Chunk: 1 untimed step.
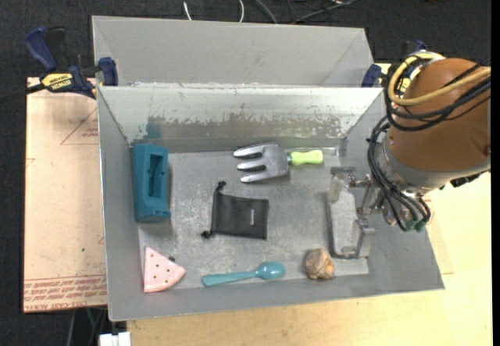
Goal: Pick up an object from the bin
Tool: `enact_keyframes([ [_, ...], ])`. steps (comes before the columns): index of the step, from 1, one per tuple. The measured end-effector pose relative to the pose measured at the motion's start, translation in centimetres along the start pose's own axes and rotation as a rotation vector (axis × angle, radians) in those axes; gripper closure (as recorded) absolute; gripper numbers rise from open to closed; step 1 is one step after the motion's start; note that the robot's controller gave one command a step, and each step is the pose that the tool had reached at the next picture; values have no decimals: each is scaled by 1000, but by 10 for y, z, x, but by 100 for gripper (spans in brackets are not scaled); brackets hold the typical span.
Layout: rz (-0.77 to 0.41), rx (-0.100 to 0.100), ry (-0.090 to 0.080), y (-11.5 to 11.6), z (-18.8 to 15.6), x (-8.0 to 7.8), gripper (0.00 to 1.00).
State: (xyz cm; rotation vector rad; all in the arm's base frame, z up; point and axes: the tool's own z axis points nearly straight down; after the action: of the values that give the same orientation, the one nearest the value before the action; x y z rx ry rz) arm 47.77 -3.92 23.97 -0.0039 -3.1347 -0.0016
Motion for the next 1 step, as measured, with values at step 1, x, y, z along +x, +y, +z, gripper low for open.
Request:
enact_keyframes([
  [1, -2, 1, -8, 0, -4, -1, 0],
])
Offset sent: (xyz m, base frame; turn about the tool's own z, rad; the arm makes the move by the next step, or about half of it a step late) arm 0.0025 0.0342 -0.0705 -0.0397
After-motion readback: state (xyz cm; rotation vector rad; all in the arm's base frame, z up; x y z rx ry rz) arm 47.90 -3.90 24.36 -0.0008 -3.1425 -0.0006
